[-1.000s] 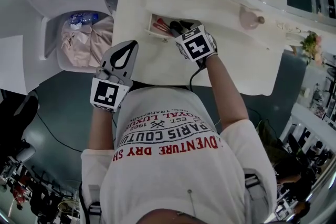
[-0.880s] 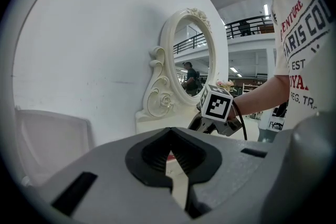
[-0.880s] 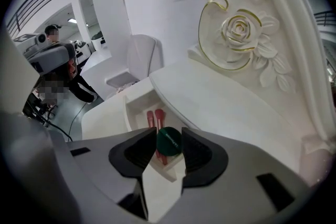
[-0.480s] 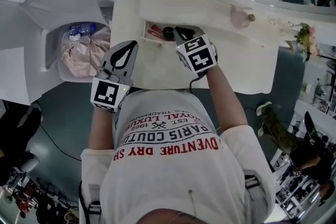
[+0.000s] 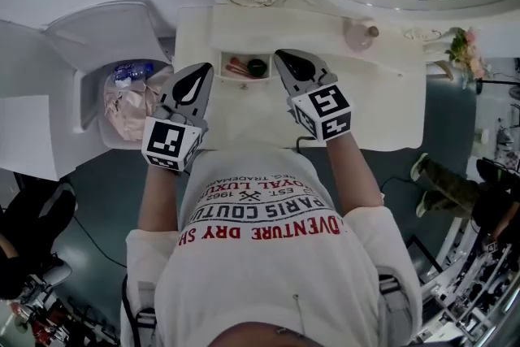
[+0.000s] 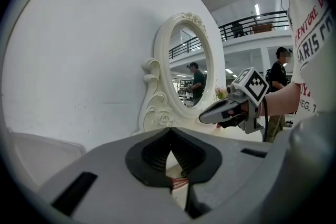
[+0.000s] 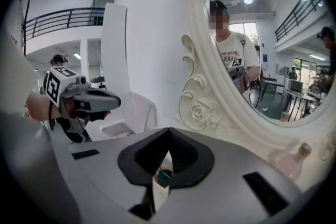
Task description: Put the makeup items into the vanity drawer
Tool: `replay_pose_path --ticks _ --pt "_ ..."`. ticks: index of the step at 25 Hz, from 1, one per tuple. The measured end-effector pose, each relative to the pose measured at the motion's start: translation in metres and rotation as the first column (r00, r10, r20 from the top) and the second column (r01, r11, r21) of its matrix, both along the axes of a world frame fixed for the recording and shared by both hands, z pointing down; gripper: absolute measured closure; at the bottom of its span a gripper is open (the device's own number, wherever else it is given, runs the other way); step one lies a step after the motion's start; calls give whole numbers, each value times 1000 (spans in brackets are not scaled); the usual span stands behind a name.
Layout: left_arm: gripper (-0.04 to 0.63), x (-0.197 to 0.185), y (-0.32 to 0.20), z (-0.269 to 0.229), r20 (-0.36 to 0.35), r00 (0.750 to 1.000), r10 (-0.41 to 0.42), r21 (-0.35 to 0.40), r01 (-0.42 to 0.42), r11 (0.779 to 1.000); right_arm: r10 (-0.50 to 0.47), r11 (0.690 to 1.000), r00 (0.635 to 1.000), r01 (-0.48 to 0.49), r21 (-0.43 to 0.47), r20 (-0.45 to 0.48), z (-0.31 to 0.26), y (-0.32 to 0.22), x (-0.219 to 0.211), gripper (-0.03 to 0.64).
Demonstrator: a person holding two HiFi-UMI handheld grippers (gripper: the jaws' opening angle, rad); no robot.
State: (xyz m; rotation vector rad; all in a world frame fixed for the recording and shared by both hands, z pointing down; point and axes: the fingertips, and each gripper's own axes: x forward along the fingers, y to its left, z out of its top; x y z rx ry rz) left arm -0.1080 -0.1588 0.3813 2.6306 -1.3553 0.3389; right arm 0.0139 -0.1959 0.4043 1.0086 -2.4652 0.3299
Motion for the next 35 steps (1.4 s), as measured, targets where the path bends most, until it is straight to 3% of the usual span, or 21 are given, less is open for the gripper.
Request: replay_pose_path --ticks 4,8,12,22,35 --pt "589 3 -4 -17 1 1000 10 31 -10 999 46 992 993 -58 114 112 -37 3 11 618" --pt "589 3 -9 -34 5 1000 11 67 -12 998 71 965 984 -109 238 163 -66 4 25 618" --pt "589 3 -11 -49 14 1000 11 96 -12 995 78 944 977 -137 300 201 -78 8 37 618" --pt "589 6 -9 -62 18 1000 3 125 -5 992 88 923 975 -157 351 205 -83 16 47 618" --pt "589 8 -6 -61 20 1000 -9 125 7 992 64 924 983 -124 360 173 -81 16 38 620"
